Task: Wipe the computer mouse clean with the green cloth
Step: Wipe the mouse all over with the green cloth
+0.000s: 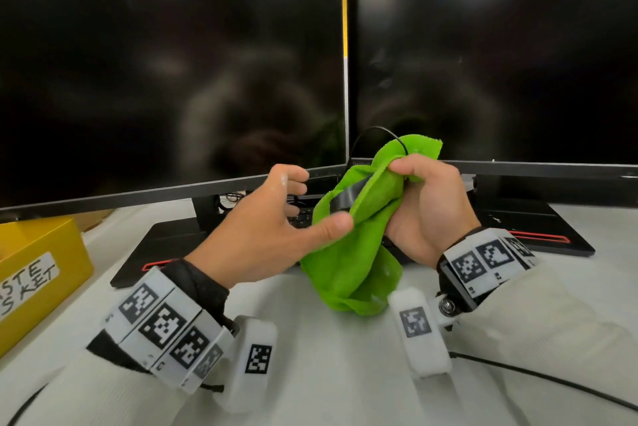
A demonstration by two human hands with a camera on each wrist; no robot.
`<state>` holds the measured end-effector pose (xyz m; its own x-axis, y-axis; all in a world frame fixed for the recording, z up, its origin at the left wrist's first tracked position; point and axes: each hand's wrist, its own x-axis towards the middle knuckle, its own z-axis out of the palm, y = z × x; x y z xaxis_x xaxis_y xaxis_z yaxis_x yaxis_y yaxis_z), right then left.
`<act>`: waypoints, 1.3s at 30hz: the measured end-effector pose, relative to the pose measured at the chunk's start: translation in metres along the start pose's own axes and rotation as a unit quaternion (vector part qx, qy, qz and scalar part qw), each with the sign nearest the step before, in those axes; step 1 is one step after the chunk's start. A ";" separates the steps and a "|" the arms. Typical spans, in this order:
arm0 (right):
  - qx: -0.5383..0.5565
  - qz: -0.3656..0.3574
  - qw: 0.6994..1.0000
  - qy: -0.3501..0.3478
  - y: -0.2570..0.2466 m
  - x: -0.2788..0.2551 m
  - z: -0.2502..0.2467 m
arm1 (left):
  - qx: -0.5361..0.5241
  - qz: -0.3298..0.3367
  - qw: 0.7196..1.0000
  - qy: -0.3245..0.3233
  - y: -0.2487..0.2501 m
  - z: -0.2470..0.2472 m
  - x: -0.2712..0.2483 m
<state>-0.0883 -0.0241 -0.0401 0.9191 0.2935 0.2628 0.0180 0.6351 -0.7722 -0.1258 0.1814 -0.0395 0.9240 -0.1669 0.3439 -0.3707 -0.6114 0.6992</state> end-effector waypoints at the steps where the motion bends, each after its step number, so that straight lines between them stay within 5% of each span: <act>1: 0.007 0.009 1.000 -0.024 0.001 0.000 -0.001 | 0.017 -0.021 0.999 -0.039 0.000 0.001 0.000; 4: 0.029 0.016 0.997 -0.075 0.001 -0.003 -0.004 | 0.057 -0.051 0.990 -0.118 -0.006 0.002 0.001; 13: 0.032 0.030 0.990 -0.136 -0.003 -0.004 -0.015 | 0.071 0.009 0.994 -0.079 -0.011 -0.003 0.006; 21: -0.057 0.027 0.996 -0.066 -0.008 0.000 -0.024 | -0.038 -0.015 0.996 0.082 -0.003 -0.010 0.003; 28: -0.161 0.010 0.985 -0.063 0.004 0.000 -0.028 | -0.051 -0.009 0.997 0.055 -0.007 -0.007 0.004; 32: -0.176 -0.003 0.983 -0.052 0.003 0.001 -0.027 | 0.026 -0.003 0.998 0.051 -0.008 -0.001 0.006; 37: -0.146 -0.023 0.989 -0.023 -0.001 0.002 -0.026 | 0.002 -0.002 0.992 0.123 -0.011 -0.004 0.007; 39: -0.112 -0.035 0.993 -0.019 -0.004 0.002 -0.028 | 0.015 -0.009 0.997 0.075 -0.013 -0.009 0.008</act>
<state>-0.0752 -0.0456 -0.0528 0.8972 0.2841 0.3382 0.1719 0.4808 -0.8598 -0.1141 0.1948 -0.0405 0.9052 -0.0408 0.4229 -0.3498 -0.6366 0.6873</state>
